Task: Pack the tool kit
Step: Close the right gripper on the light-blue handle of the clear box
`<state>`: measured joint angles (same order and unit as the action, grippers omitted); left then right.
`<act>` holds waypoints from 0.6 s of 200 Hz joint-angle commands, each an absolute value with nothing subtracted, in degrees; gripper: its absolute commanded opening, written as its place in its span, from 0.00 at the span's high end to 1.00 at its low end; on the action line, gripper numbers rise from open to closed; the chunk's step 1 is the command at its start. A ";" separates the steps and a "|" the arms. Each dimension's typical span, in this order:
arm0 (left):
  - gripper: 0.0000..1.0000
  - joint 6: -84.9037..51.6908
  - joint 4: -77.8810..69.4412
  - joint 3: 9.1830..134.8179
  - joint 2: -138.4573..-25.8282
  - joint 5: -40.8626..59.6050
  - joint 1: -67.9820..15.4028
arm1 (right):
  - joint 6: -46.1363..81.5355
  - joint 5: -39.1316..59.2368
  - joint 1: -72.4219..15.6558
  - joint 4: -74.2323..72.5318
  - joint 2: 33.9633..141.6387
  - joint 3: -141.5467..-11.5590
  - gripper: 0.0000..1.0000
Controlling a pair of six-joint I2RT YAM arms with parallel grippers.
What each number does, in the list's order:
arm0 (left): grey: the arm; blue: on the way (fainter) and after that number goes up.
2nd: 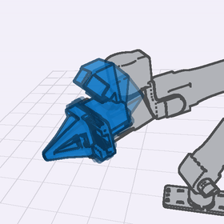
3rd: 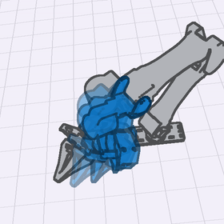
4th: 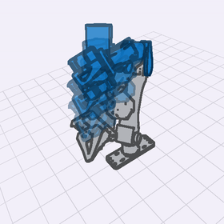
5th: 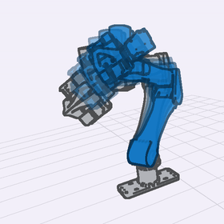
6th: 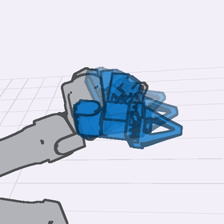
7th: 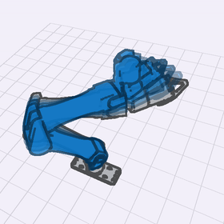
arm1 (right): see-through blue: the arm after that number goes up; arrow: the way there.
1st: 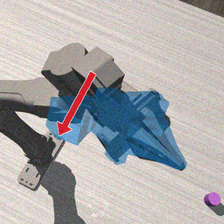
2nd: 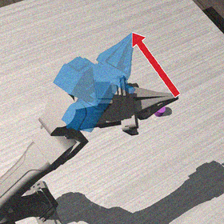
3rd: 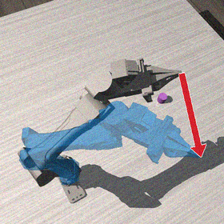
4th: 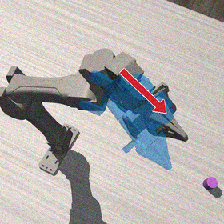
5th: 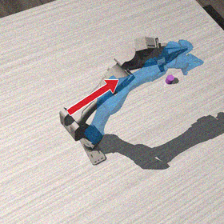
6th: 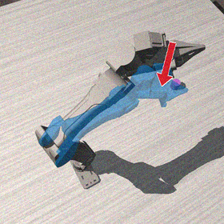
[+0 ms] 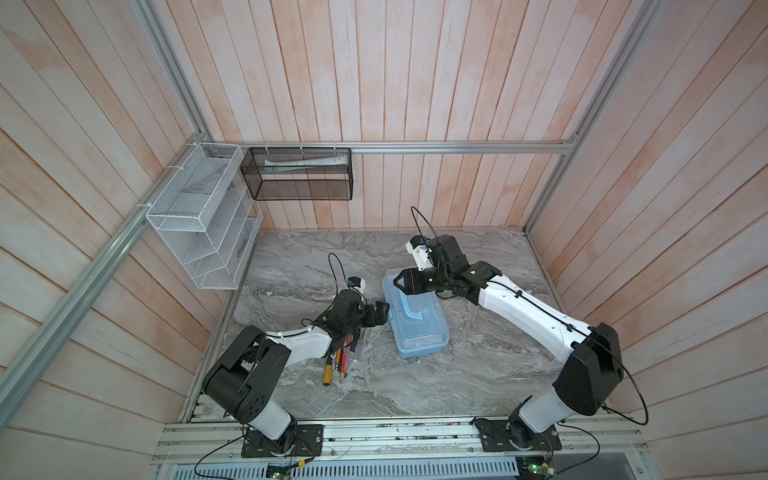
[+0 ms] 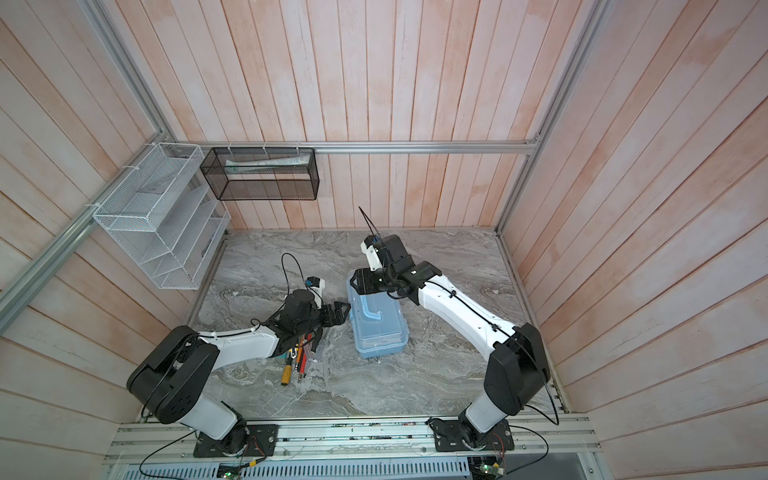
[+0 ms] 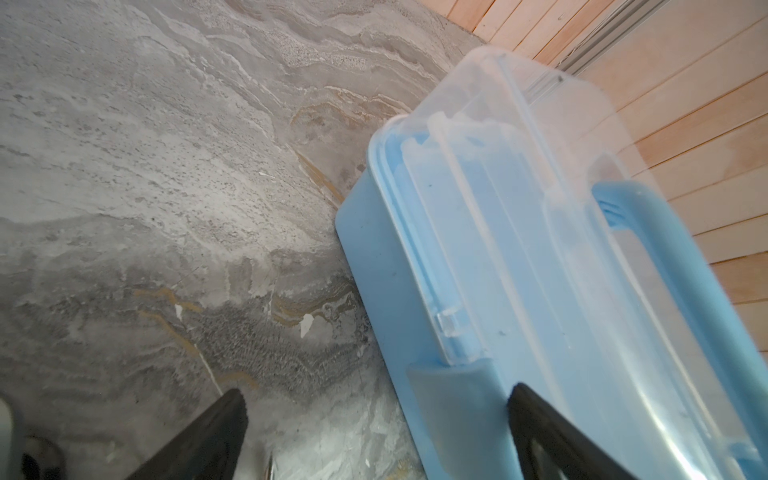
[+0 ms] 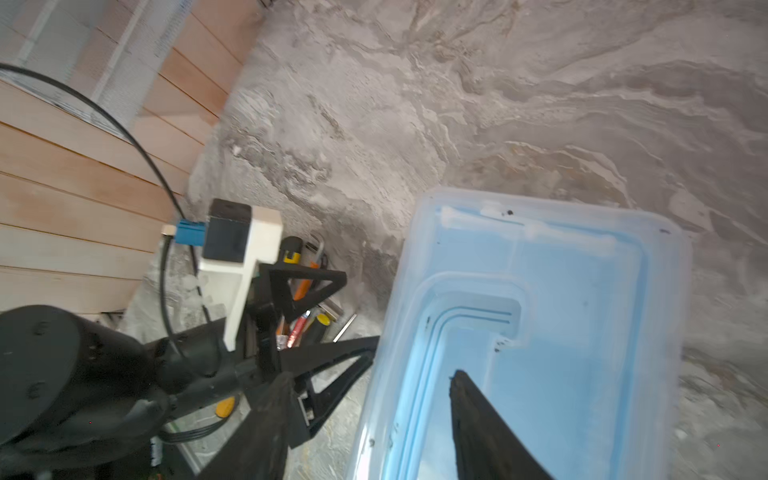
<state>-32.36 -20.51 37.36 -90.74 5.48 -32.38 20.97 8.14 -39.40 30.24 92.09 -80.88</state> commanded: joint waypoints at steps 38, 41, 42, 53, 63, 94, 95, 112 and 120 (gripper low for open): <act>0.00 -31.82 -19.80 35.95 -89.25 4.04 -32.53 | 16.56 -11.76 -45.15 47.70 100.27 -88.95 0.44; 0.00 -31.77 -19.78 35.88 -89.26 4.12 -32.52 | 16.53 -12.08 -45.33 48.24 100.69 -89.29 0.45; 0.00 -31.79 -19.78 35.83 -89.23 4.08 -32.56 | 16.61 -12.19 -45.38 48.38 100.79 -89.42 0.45; 0.00 -31.66 -19.84 35.84 -89.21 4.04 -32.53 | 16.71 -13.25 -45.78 49.75 101.95 -90.77 0.45; 0.00 -31.64 -19.87 35.72 -89.22 3.97 -32.52 | 16.61 -14.44 -46.35 50.40 102.62 -91.34 0.46; 0.00 -31.38 -19.69 35.72 -89.21 3.95 -32.52 | 16.69 -16.14 -47.13 51.04 103.51 -92.28 0.48; 0.00 -31.38 -19.69 35.70 -89.25 3.95 -32.56 | 16.70 -16.29 -47.16 51.10 103.52 -92.33 0.48; 0.00 -31.37 -19.57 35.68 -89.22 3.70 -32.52 | 16.59 -18.34 -47.68 52.43 104.43 -93.43 0.51; 0.00 -31.38 -19.61 35.58 -89.12 3.59 -32.52 | 16.57 -19.19 -47.82 53.26 105.09 -93.97 0.51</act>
